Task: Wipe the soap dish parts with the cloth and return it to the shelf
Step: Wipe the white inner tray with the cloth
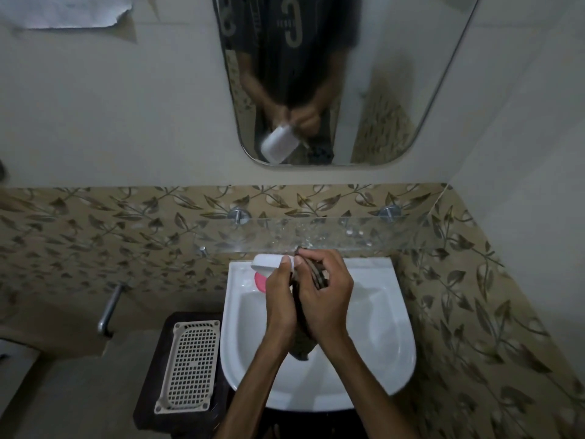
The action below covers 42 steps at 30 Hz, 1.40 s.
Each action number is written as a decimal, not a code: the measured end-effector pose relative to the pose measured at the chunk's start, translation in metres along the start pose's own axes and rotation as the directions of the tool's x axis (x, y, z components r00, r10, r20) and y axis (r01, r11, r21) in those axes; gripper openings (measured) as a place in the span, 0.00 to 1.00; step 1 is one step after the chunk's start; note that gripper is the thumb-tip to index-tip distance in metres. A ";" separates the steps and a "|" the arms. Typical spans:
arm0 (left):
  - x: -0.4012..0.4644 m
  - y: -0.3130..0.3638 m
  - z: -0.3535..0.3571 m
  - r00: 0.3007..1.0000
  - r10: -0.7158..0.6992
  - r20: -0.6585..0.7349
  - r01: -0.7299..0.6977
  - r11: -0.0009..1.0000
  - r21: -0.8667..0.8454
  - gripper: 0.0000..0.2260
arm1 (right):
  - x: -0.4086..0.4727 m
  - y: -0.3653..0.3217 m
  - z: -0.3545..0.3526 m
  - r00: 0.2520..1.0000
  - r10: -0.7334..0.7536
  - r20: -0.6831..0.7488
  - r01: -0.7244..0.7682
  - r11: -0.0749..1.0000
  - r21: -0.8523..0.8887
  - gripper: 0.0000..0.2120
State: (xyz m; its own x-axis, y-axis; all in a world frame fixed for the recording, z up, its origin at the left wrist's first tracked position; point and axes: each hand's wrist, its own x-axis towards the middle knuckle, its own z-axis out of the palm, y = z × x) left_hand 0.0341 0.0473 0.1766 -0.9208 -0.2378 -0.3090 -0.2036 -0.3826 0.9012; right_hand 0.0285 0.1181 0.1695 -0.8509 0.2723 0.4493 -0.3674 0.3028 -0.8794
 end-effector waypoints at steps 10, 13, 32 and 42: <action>0.003 0.008 -0.009 0.981 -0.148 0.122 0.185 0.901 -0.392 0.20 | -0.008 0.008 0.004 0.950 0.310 0.036 -0.309 0.919 0.245 0.08; 0.005 0.017 -0.013 0.986 -0.154 0.070 0.168 0.860 -0.481 0.12 | -0.010 0.010 0.005 0.895 0.416 0.162 -0.446 0.839 0.310 0.08; 0.012 0.019 -0.036 0.930 -0.002 0.367 -0.145 0.917 0.371 0.04 | 0.010 0.006 -0.024 0.837 0.449 0.313 -0.539 0.772 0.336 0.07; -0.008 0.018 -0.040 0.882 0.161 0.442 -0.341 0.866 0.366 0.28 | 0.044 0.026 -0.025 0.781 0.530 0.331 -0.608 0.766 0.208 0.11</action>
State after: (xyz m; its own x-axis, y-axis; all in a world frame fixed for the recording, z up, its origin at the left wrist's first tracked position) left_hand 0.0506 0.0070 0.1830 -0.9923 0.1236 0.0068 0.0164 0.0767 0.9969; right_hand -0.0093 0.1607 0.1705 -0.9833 0.0710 -0.1676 0.1581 -0.1241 -0.9796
